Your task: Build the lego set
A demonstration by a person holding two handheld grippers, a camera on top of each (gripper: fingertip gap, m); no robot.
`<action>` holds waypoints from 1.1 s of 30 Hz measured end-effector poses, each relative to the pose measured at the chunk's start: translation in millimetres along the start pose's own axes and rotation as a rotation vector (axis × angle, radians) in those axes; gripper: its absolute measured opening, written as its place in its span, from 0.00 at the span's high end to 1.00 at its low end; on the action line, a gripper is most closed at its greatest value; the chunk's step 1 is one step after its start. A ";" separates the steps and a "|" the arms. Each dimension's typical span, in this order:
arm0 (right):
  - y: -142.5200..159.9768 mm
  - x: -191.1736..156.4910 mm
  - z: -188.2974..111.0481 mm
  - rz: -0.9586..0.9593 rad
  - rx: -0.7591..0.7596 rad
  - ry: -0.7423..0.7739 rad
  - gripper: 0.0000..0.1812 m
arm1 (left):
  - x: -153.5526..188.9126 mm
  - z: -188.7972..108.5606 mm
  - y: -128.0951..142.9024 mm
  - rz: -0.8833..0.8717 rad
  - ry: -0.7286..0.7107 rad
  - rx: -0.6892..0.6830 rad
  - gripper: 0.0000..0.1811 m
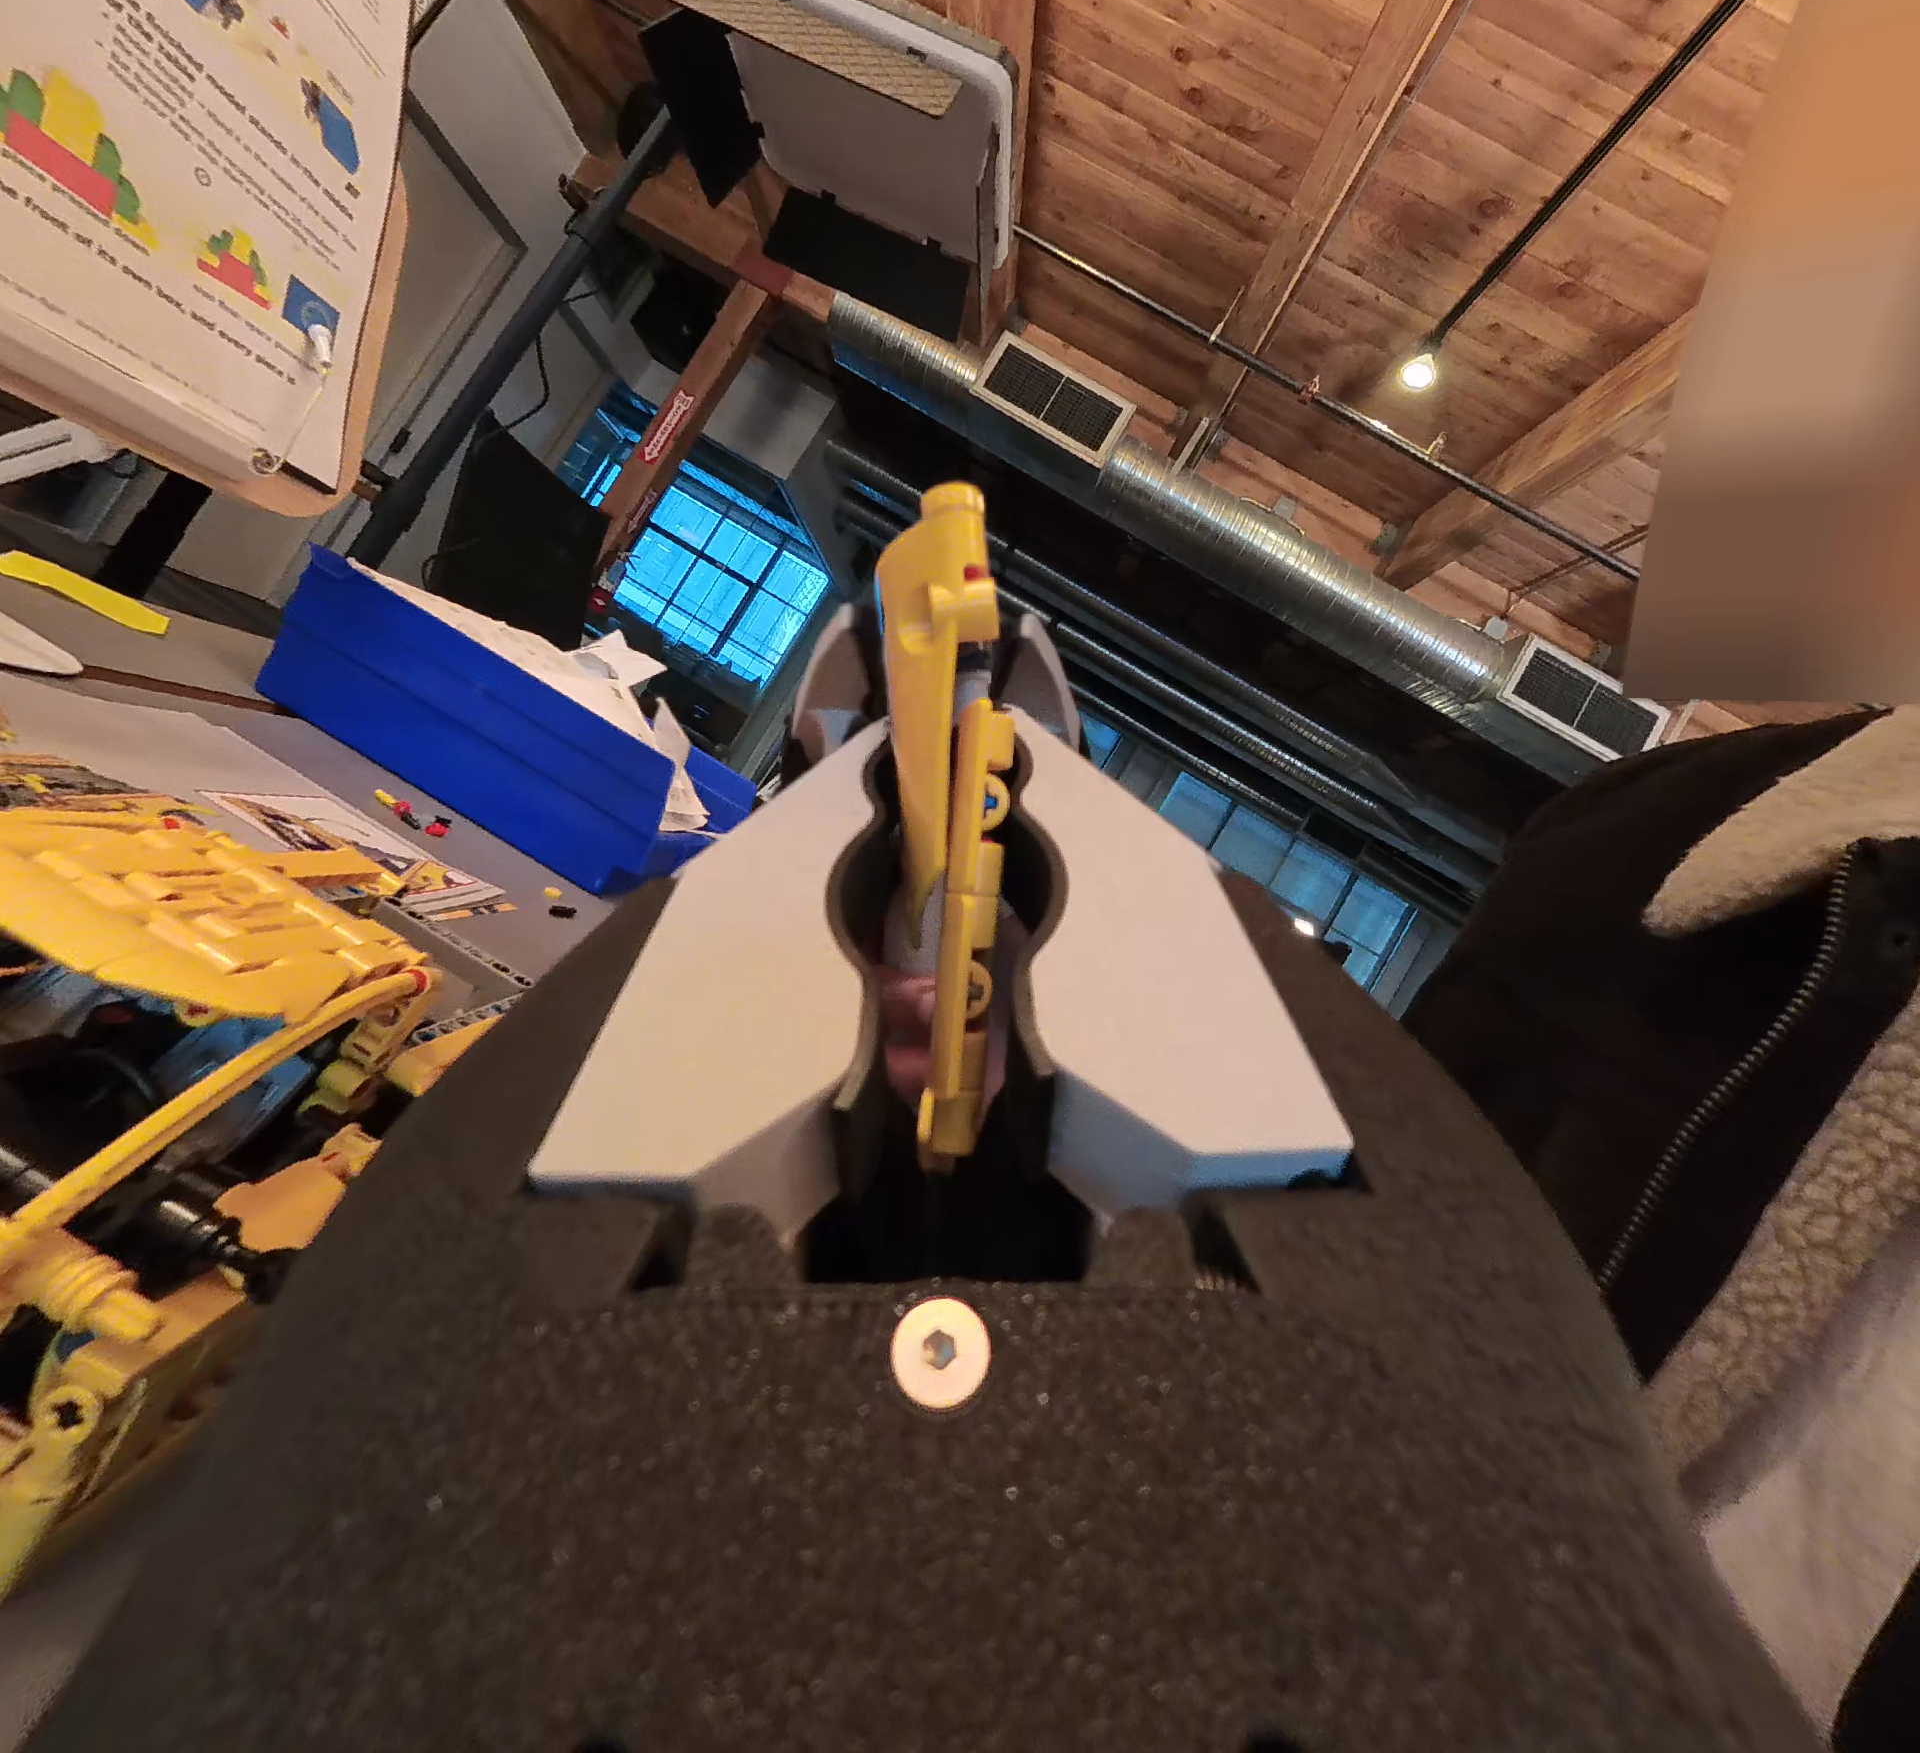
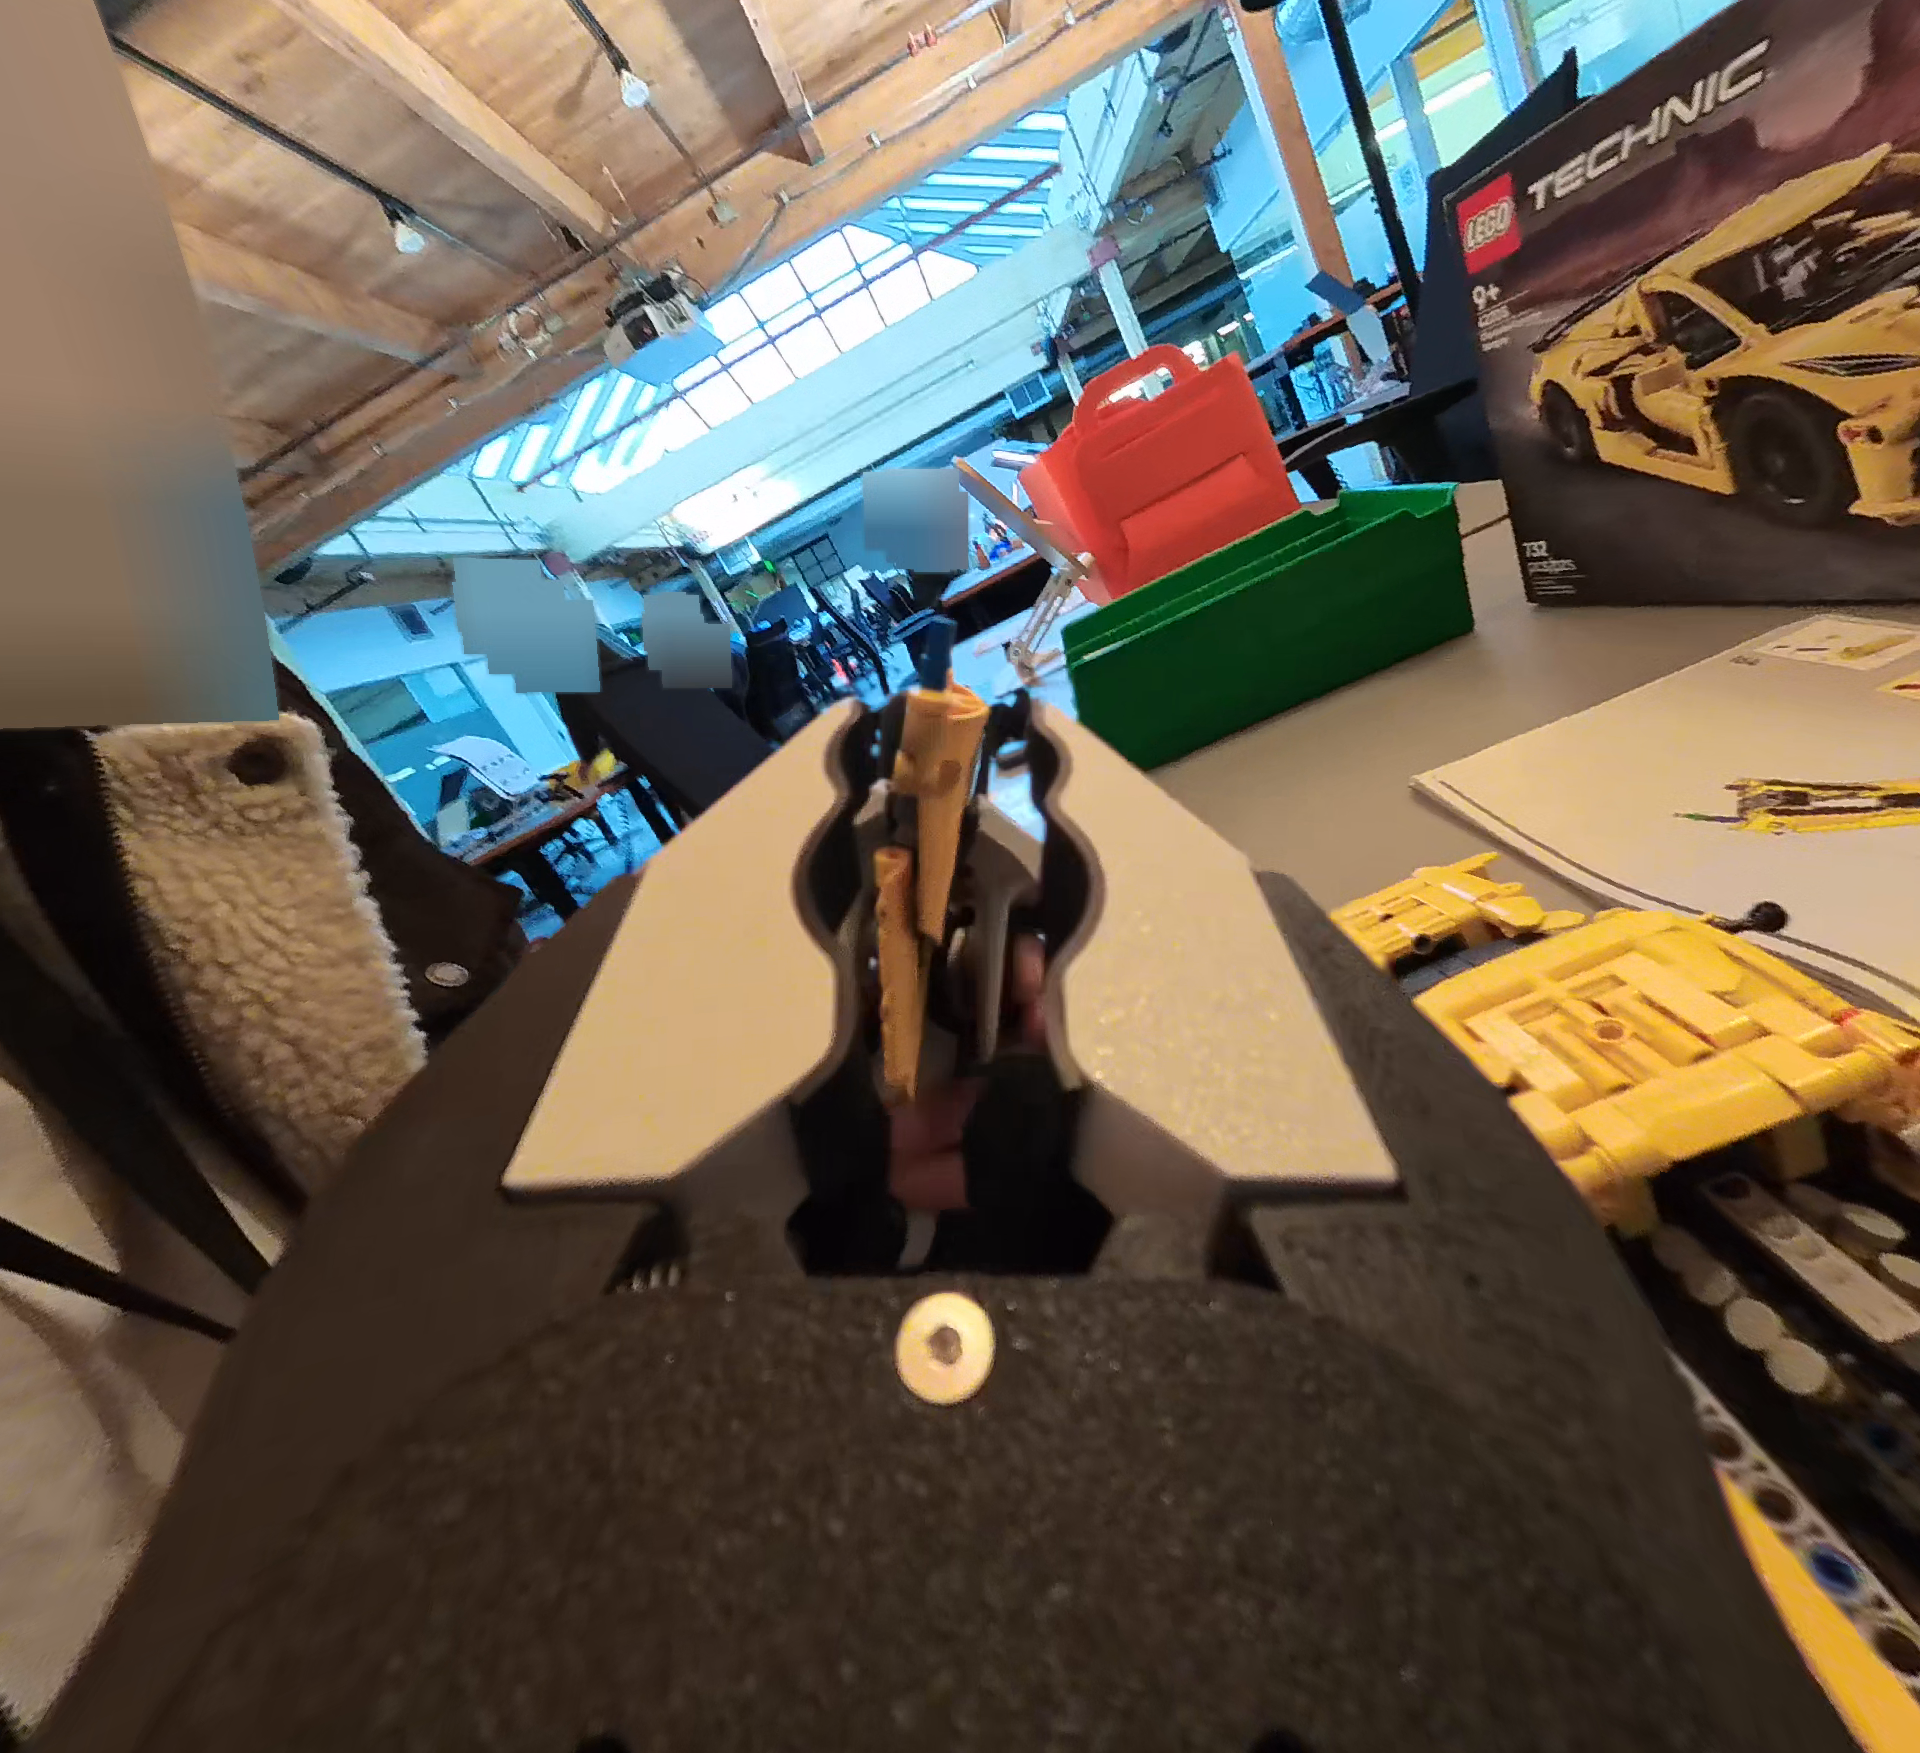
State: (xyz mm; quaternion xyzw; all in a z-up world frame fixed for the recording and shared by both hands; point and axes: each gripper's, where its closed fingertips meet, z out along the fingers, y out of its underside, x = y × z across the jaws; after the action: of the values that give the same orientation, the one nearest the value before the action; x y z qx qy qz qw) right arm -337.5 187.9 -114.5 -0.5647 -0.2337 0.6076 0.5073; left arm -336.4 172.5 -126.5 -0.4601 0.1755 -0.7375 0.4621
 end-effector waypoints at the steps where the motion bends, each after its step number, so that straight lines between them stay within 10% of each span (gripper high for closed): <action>1: 0.2 0.3 -0.3 -0.022 -0.010 0.006 0.83 | -0.2 -0.4 -0.8 -0.003 0.000 0.004 0.93; 17: 15.0 -3.9 -18.3 -1.056 -0.374 0.308 0.68 | -0.9 -0.4 0.1 -0.070 0.012 0.000 0.92; 33: 8.1 -32.0 -15.8 -0.194 -0.200 -0.013 0.90 | 29.9 10.5 9.5 0.151 0.111 -0.034 0.92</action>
State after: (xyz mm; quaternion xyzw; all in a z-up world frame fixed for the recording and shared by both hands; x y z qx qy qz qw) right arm -330.7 152.1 -111.0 -0.5831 -0.3497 0.5333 0.5033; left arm -327.1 144.2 -112.2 -0.4117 0.2478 -0.7219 0.4980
